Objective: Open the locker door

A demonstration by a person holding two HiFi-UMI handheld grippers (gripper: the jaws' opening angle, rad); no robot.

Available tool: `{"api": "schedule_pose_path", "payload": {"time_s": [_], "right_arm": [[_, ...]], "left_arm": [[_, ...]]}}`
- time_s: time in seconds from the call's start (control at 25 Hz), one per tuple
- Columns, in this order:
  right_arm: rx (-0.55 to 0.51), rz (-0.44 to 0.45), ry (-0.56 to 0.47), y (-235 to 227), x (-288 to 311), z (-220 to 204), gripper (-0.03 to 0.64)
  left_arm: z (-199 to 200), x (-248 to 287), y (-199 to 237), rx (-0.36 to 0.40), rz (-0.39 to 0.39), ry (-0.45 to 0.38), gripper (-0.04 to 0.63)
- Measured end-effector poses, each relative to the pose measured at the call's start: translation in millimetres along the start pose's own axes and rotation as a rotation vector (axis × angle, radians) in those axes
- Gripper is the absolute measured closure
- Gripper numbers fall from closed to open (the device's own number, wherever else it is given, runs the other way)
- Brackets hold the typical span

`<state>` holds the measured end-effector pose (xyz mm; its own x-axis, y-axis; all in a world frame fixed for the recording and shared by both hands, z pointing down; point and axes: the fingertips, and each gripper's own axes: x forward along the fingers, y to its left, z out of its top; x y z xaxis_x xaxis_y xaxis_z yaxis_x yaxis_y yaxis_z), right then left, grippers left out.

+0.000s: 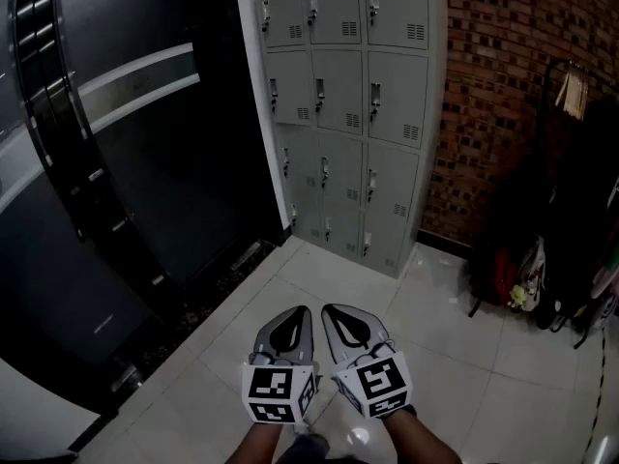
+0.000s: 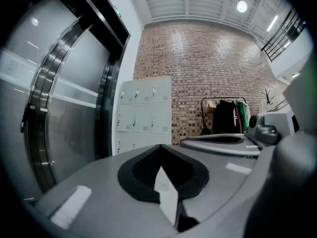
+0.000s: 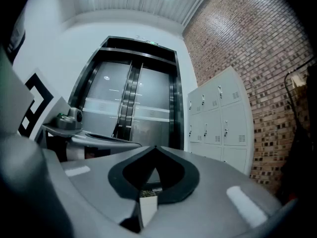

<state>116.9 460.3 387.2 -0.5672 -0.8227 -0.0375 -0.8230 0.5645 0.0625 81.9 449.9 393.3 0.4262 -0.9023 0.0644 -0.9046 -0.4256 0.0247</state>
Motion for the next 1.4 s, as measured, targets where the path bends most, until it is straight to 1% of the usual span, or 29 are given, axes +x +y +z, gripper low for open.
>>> {"api": "schedule_pose_path", "payload": {"time_s": [0.24,0.4,0.6,0.96,1.2,1.4], "right_arm": [[-0.018,0.004,0.007,-26,52,-6,0.617],[-0.025,-0.003,0.021,-45,99,-12,0.617],[-0.027,-0.018,0.037,-66,163,-8,0.617],[-0.061,-0.02,0.053,-78,268,-9,0.617],[-0.062,-0.05,0.045,-93,311,-6,0.617],[-0.056,-0.048,0.048,-103,338,-12,0.617]], "left_arm": [[1,49,34,-0.014,0.001,-0.007,0.591],[2,90,65,-0.018,-0.003,-0.007,0.591],[12,141,107,-0.032,-0.022,0.003,0.591],[24,206,188,-0.063,-0.037,-0.015,0.591],[31,235,224,-0.062,-0.044,-0.028,0.591],[31,263,243,-0.07,-0.046,-0.028,0.591]]}}
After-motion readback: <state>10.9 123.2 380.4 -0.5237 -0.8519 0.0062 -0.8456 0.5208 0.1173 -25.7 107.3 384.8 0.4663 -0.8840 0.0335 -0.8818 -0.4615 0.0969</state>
